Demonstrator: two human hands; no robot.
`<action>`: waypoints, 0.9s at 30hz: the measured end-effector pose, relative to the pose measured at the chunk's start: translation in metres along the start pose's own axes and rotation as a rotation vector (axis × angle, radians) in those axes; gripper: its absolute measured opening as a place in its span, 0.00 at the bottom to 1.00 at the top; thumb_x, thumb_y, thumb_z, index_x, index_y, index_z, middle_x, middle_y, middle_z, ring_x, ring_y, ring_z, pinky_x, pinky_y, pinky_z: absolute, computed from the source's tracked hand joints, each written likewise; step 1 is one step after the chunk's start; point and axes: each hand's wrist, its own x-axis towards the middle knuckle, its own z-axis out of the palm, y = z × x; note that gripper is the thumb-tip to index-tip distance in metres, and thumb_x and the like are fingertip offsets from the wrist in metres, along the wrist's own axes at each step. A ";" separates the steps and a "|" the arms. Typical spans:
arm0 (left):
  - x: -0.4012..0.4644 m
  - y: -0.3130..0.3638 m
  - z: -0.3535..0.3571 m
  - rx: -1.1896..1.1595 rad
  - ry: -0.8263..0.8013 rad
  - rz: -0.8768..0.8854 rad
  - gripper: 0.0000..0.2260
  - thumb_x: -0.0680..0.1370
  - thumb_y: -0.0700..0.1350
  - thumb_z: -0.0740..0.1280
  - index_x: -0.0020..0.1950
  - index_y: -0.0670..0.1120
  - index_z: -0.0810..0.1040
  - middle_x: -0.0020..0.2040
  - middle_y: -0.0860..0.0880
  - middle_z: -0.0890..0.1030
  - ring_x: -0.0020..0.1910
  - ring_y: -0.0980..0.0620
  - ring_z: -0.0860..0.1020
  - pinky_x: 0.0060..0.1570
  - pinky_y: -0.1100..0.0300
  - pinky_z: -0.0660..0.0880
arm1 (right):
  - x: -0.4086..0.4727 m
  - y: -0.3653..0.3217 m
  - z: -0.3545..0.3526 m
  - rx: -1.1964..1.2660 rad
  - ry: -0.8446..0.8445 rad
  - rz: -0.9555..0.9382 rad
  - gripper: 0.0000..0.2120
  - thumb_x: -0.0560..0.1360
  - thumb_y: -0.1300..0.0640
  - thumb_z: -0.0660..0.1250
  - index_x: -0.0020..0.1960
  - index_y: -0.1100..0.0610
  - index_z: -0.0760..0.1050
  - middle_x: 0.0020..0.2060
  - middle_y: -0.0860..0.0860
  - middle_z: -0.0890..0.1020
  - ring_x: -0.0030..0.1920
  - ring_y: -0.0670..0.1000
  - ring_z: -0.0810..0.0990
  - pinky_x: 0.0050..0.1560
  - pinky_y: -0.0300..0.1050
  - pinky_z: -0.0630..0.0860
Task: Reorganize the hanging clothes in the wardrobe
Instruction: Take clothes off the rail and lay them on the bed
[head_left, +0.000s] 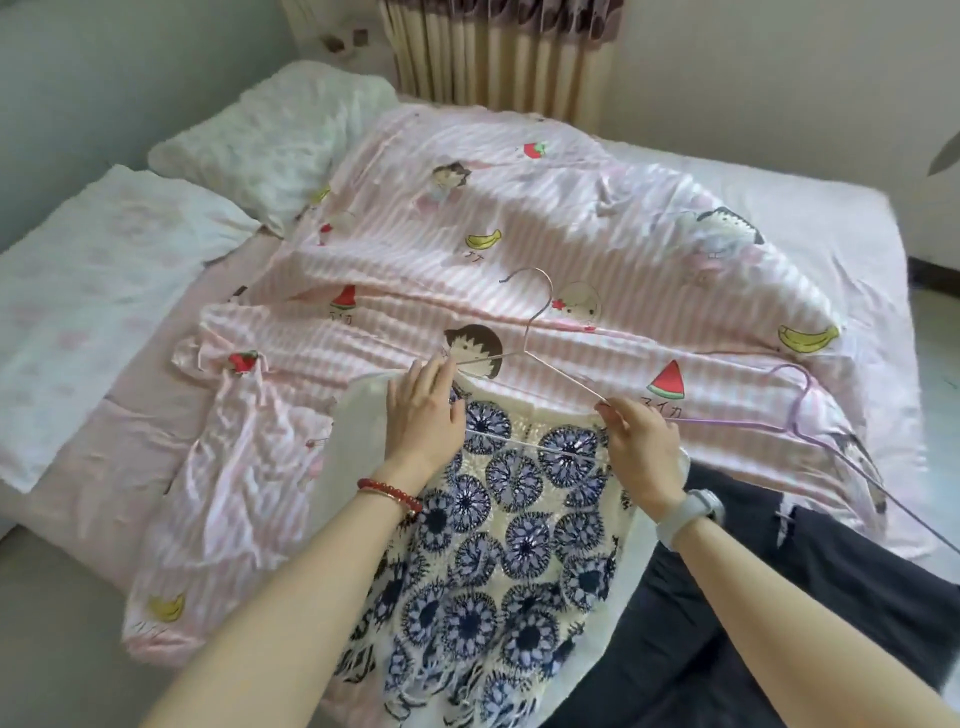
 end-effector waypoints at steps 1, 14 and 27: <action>0.010 -0.007 0.018 0.003 -0.060 -0.010 0.26 0.81 0.47 0.54 0.76 0.50 0.46 0.77 0.49 0.49 0.75 0.48 0.46 0.73 0.49 0.42 | 0.013 0.008 0.014 0.000 -0.019 0.025 0.12 0.78 0.55 0.59 0.56 0.57 0.77 0.48 0.55 0.82 0.48 0.55 0.77 0.51 0.51 0.66; 0.013 -0.081 0.164 0.231 -0.594 -0.106 0.32 0.79 0.59 0.50 0.68 0.56 0.26 0.72 0.55 0.34 0.72 0.45 0.34 0.65 0.38 0.32 | 0.064 0.083 0.155 -0.492 -0.414 0.027 0.25 0.80 0.49 0.48 0.75 0.50 0.45 0.75 0.52 0.46 0.75 0.53 0.44 0.69 0.65 0.40; -0.109 -0.116 0.013 0.275 0.063 -0.286 0.20 0.77 0.45 0.59 0.70 0.48 0.66 0.71 0.48 0.66 0.71 0.48 0.61 0.69 0.45 0.55 | -0.045 -0.084 0.127 -0.203 -0.416 -0.425 0.21 0.79 0.53 0.51 0.71 0.55 0.59 0.72 0.53 0.63 0.74 0.54 0.54 0.72 0.57 0.45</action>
